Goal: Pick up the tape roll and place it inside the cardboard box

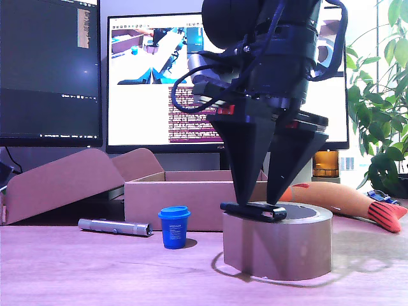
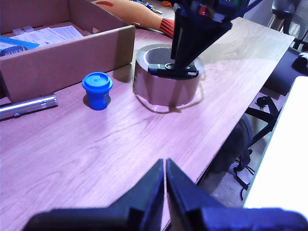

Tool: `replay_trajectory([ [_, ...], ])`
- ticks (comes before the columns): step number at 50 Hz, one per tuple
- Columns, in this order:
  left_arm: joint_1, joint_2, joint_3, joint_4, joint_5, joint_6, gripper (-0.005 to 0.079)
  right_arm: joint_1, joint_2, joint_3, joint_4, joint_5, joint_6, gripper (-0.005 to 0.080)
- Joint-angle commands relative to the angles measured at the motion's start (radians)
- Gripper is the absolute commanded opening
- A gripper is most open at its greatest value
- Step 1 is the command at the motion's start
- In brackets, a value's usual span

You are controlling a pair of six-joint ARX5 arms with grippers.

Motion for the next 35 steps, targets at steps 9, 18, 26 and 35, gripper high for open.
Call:
replay_trajectory([
  [9, -0.003, -0.003, -0.003, 0.008, -0.001, 0.006, -0.0019, 0.008, 0.026, 0.004, 0.016, -0.001, -0.006, 0.0353],
  [18, -0.003, -0.003, -0.003, 0.008, -0.001, 0.006, -0.0019, 0.008, 0.057, 0.005, 0.013, -0.001, -0.006, 0.0353],
  [26, -0.003, -0.003, -0.003, 0.006, -0.001, 0.006, -0.0019, 0.009, 0.082, 0.005, 0.008, -0.001, -0.006, 0.035],
  [35, -0.003, -0.003, -0.003, 0.007, -0.001, 0.006, -0.0019, 0.008, 0.082, 0.005, -0.006, 0.0, -0.007, 0.032],
])
